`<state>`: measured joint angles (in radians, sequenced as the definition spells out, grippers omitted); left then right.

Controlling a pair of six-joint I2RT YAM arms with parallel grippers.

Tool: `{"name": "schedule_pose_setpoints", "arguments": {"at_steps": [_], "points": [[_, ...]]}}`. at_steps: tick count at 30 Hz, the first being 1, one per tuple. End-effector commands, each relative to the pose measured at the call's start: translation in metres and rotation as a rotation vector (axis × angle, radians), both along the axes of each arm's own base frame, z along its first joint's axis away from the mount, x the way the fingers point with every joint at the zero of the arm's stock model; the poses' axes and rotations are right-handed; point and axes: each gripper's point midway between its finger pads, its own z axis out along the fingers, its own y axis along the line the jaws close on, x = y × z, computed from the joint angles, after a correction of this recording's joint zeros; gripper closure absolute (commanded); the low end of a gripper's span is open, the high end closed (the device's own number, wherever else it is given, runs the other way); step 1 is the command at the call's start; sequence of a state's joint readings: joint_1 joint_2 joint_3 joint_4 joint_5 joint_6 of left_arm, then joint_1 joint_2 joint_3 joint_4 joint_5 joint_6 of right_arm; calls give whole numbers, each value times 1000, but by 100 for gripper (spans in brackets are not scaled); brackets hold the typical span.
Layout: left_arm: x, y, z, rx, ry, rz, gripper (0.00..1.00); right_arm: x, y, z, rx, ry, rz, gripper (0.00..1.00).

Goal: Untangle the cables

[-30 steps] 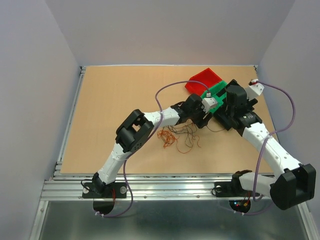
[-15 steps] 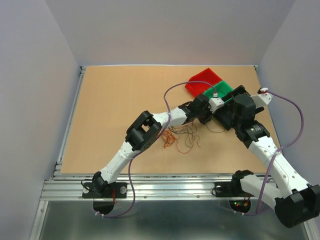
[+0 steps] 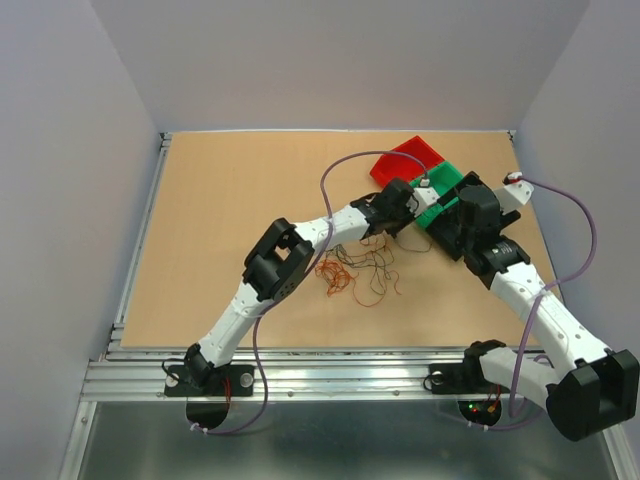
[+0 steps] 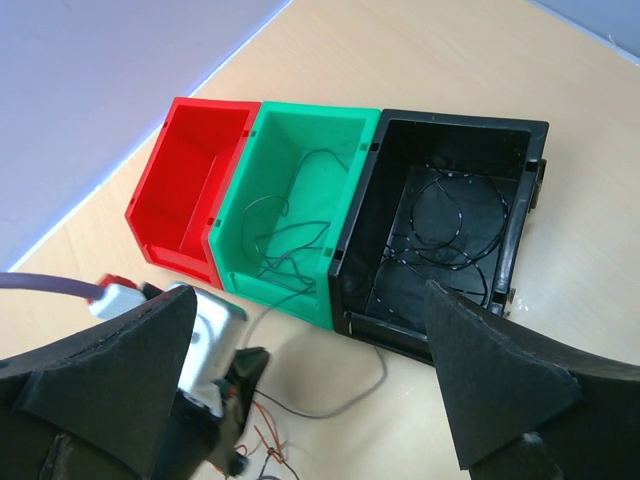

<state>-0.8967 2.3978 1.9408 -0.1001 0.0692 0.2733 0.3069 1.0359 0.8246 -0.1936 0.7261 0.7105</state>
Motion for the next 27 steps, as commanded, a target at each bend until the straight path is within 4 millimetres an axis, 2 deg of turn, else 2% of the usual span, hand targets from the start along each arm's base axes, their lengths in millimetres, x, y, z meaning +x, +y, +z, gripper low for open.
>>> {"name": "schedule_pose_setpoints", "arguments": {"at_steps": [1, 9, 14, 17, 19, 20, 22, 23, 27], "points": [[38, 19, 78, 6, -175, 55, 100, 2, -7, 17, -23, -46, -25, 0], [57, 25, 132, -6, -296, 57, 100, -5, 0, 20, -38, -54, 53, 0], [56, 21, 160, -11, -331, 22, 100, 1, 6, 7, -110, 3, 116, 1], [50, 16, 168, 11, -353, -16, 100, 9, 10, -6, -142, 53, 143, 1], [46, 20, 172, 59, -366, -33, 100, 18, 17, -9, -148, 67, 177, 2], [43, 21, 170, 78, -369, -39, 100, 23, 20, -18, -150, 91, 186, 2], [42, 22, 171, 95, -381, -26, 100, 30, 21, -20, -151, 95, 188, 2], [43, 20, 173, 87, -386, -21, 100, 34, 23, -26, -152, 109, 195, 2], [42, 8, 181, 8, -384, -19, 100, 42, 26, -30, -144, 108, 197, 2]]}}
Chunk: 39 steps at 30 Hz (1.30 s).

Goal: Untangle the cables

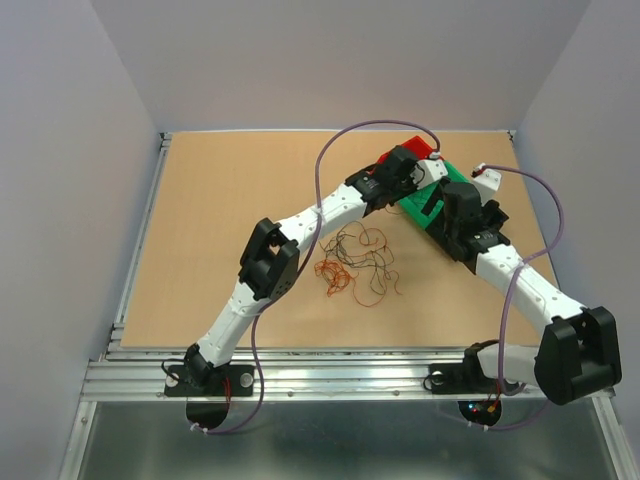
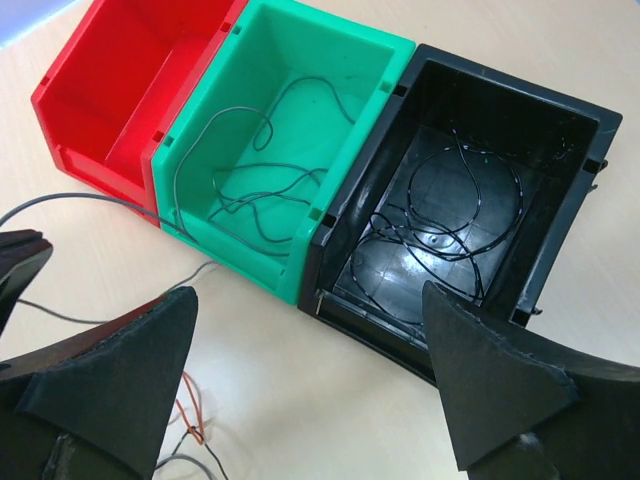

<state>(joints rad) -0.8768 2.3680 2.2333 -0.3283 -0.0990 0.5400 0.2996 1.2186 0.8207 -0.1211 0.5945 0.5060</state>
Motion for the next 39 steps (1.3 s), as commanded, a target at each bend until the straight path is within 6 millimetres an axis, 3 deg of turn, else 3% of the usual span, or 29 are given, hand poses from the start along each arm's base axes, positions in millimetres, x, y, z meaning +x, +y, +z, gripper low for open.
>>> {"name": "schedule_pose_setpoints", "arguments": {"at_steps": [1, 13, 18, 21, 28, 30, 39], "points": [[-7, -18, 75, -144, -91, -42, 100, 17, 4, 26, 19, -95, 15, 3], [-5, -33, 124, -301, -141, -47, 100, 8, -32, 18, 73, -132, -115, 13], [1, -40, 129, -343, -170, -42, 100, -1, -48, 34, 111, -225, -152, 13], [8, -44, 122, -341, -196, -29, 100, -11, -55, 41, 123, -265, -174, 13], [31, -58, 84, -326, -249, -4, 100, -27, -65, 51, 134, -317, -201, 13], [32, -65, 82, -342, -254, -19, 100, -30, -67, 54, 136, -331, -209, 13], [34, -86, 44, -339, -265, -37, 100, -40, -73, 59, 152, -367, -231, 13]]}}
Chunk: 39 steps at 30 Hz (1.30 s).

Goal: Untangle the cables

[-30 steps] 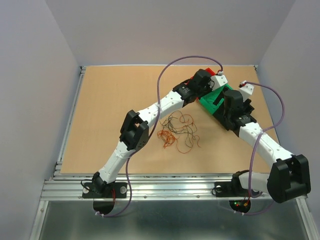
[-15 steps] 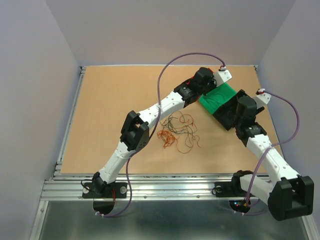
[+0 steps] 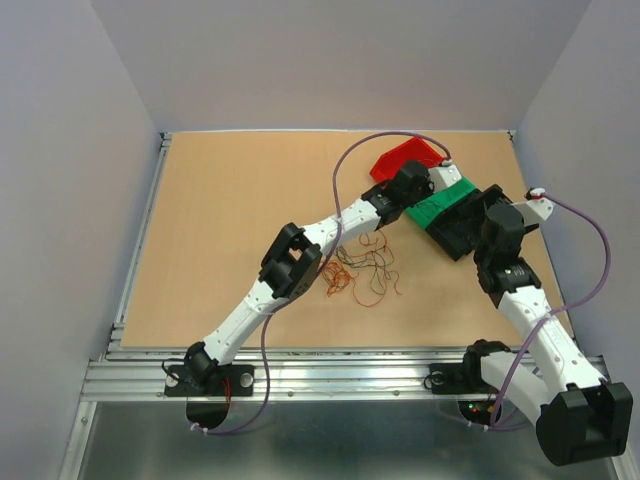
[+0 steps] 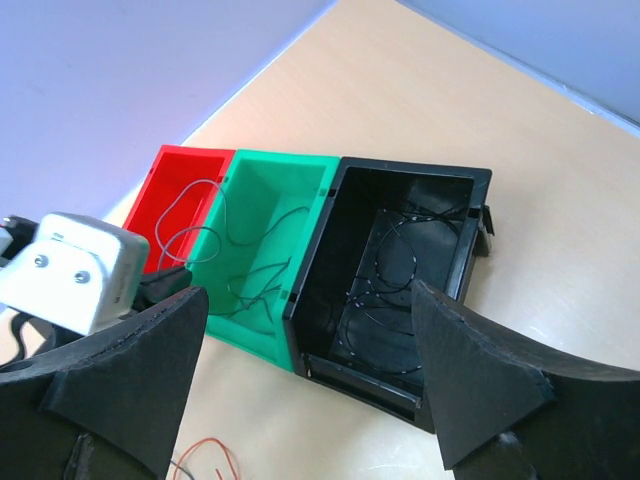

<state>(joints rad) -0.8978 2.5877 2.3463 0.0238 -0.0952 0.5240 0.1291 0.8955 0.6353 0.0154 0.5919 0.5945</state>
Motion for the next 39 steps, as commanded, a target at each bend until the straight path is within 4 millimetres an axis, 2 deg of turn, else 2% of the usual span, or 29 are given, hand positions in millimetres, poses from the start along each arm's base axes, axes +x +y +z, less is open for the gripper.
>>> {"name": "schedule_pose_setpoints", "arguments": {"at_steps": [1, 3, 6, 11, 16, 17, 20, 21, 25, 26, 28, 33, 34, 37, 38, 39], "points": [[-1, -22, 60, -130, -117, -24, 100, -5, -10, 8, 19, -67, -46, 13], [-9, -30, 51, -121, -109, -48, 100, -7, -13, 10, 22, -76, -61, 12], [-18, -37, 50, -116, -104, -71, 100, -10, -17, 9, 26, -80, -79, 12], [-44, -54, 46, -104, -73, -146, 100, -15, -20, 13, 38, -107, -90, 12], [-47, -55, 14, -112, 15, -122, 100, -19, -21, 14, 42, -121, -93, 12], [-47, -55, -1, -106, 47, -117, 100, -19, -21, 14, 41, -120, -93, 12], [-42, -50, -14, -105, 77, -97, 100, -18, -21, 15, 40, -118, -86, 12], [-40, -49, -13, -104, 81, -91, 100, -18, -21, 15, 40, -118, -86, 12], [-34, -43, -6, -113, 76, -77, 79, -16, -20, 14, 39, -111, -79, 12], [-33, -42, -5, -113, 73, -73, 70, -15, -19, 14, 40, -111, -76, 12], [-28, -38, 4, -123, 65, -60, 63, -15, -20, 13, 38, -108, -77, 12], [-25, -31, 30, -137, 38, -57, 51, -13, -18, 11, 41, -100, -70, 12], [-25, -28, 39, -143, 28, -57, 47, -13, -19, 11, 40, -98, -71, 12], [-27, -24, 50, -145, 21, -62, 40, -12, -18, 11, 44, -100, -68, 12], [-29, -22, 63, -159, 13, -67, 37, -12, -18, 12, 43, -100, -66, 12], [-30, -21, 67, -162, 14, -69, 36, -13, -19, 11, 43, -100, -67, 12]]}}
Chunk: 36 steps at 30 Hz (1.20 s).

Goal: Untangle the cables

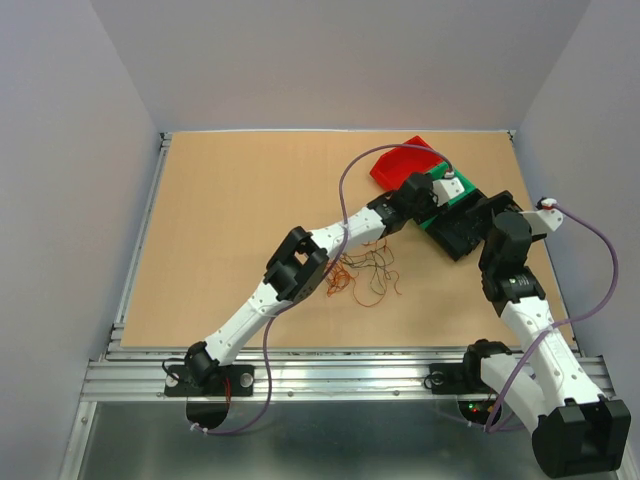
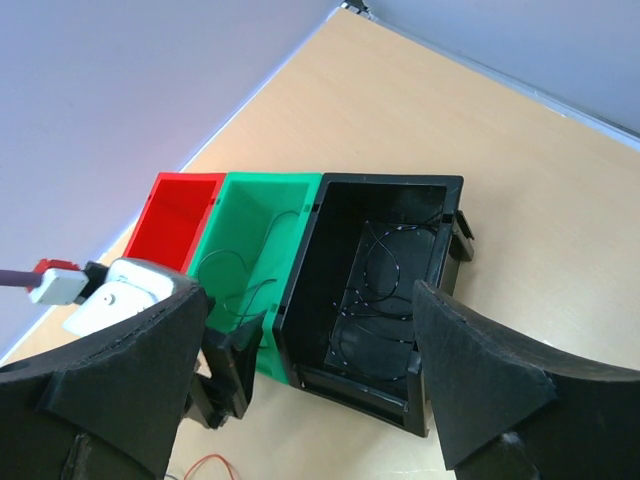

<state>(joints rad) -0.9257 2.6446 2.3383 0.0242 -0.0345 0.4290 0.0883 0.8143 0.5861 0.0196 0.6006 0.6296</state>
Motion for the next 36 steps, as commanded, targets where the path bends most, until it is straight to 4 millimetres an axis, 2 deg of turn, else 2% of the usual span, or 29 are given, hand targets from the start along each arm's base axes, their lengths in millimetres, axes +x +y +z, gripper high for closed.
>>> {"name": "schedule_pose_setpoints", "arguments": {"at_steps": [1, 2, 4, 5, 6, 7, 12, 13, 14, 15, 16, 17, 18, 19, 20, 21, 22, 23, 24, 26, 27, 29, 30, 32, 36], "points": [[-6, 3, 113, -139, -99, -12, 35, 2, -3, 9, 11, -51, -7, 12], [-9, 5, 128, -153, -109, -13, 34, 1, -2, 9, 10, -51, -6, 12], [-12, 11, 131, -147, -101, -9, 31, 2, -1, 10, 10, -50, 2, 11], [-14, 16, 146, -161, -111, -2, 29, 2, -1, 9, 8, -46, 4, 11], [-17, 19, 139, -148, -96, -1, 28, 4, 0, 8, 9, -44, 13, 11], [-19, 26, 155, -163, -103, 6, 27, 5, 2, 7, 10, -38, 21, 11], [-29, 56, 163, -146, -73, 30, 17, 21, 18, -1, -11, 23, 126, 11], [-31, 65, 148, -116, -46, 39, 15, 26, 28, 1, -12, 27, 187, 11], [-34, 78, 166, -140, -48, 41, 12, 31, 34, -5, -27, 60, 228, 11], [-37, 87, 167, -140, -38, 39, 10, 33, 42, -7, -37, 70, 277, 11], [-44, 98, 147, -113, 6, 25, 8, 36, 62, -10, -37, 84, 400, 11], [-57, 107, 171, -156, 10, -28, 5, 39, 73, -8, -44, 86, 467, 11], [-58, 120, 172, -157, 12, -55, 4, 41, 85, -15, -61, 112, 547, 11], [-70, 133, 147, -123, 59, -81, 4, 38, 110, -17, -49, 112, 691, 12], [-83, 142, 165, -148, 43, -120, 4, 38, 119, -17, -55, 113, 744, 12], [-89, 151, 161, -133, 37, -130, 4, 37, 127, -17, -73, 118, 790, 12], [-100, 163, 133, -92, 70, -130, 4, 35, 142, -21, -81, 129, 847, 14], [-108, 173, 143, -107, 46, -128, 4, 35, 149, -23, -100, 136, 870, 15], [-114, 180, 136, -106, 51, -121, 4, 33, 164, -23, -114, 142, 912, 17], [-125, 199, 120, -112, 44, -95, 4, 33, 181, -37, -132, 198, 961, 21], [-126, 205, 115, -98, 39, -84, 5, 28, 202, -36, -168, 215, 1017, 21], [-121, 219, 107, -69, 37, -22, 5, 30, 211, -59, -208, 325, 999, 26], [-121, 223, 101, -61, 49, -22, 5, 23, 225, -63, -227, 376, 1021, 30], [-121, 224, 93, -47, 75, -48, 6, 22, 225, -82, -265, 461, 969, 31], [-115, 223, 76, -6, 123, -37, 10, 10, 234, -101, -289, 535, 989, 33]]}}
